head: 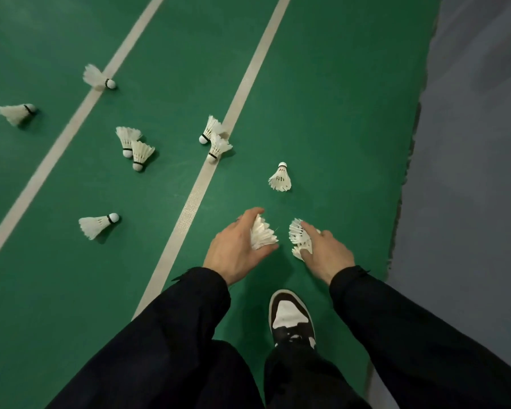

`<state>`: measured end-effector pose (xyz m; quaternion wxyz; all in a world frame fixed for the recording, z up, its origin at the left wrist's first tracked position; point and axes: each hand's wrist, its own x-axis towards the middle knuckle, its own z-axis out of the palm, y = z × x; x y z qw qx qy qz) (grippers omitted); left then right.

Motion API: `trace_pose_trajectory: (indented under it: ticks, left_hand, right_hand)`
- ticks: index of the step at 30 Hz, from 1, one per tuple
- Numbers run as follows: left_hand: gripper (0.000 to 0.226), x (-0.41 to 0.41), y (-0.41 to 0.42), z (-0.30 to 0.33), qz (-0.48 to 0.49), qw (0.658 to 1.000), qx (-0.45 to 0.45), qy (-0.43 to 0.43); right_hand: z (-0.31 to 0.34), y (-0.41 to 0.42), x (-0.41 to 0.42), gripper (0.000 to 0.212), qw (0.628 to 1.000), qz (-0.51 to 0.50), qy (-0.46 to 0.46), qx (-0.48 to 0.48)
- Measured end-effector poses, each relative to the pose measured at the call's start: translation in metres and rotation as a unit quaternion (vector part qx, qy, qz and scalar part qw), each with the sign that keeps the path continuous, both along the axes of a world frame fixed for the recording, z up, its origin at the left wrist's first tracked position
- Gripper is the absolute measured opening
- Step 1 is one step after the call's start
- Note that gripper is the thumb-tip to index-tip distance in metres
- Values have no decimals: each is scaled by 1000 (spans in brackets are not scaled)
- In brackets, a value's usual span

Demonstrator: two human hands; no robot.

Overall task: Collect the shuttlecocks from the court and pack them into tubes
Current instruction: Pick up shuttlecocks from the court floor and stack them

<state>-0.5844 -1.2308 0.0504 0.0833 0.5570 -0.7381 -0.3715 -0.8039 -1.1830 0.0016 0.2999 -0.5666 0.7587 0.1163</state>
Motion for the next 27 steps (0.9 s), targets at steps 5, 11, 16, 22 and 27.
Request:
trace_pose_trajectory:
  ticks: [5,11,16,22,27]
  left_hand:
    - [73,-3,-18,-28,-23,1000,-4,-13]
    - [72,-2,-20,-24,-17,1000,3,-9]
    - [70,4,-23,-27,15,1000,5,7]
    - [70,10,-22,-33,44,999,18,14]
    - [73,17,-24,-37,42,999,21,22]
  right_hand:
    - [-48,-9,-2,60,995,82,45,32]
    - [-55,-15,0,21,988,128,71,50]
    - [-43,-22,-6,29,998,59,16,-13]
    - [-9,-33,-2,31,984,-79,-148,-55]
    - [18,-38,17,37,846,-258,-418,-206]
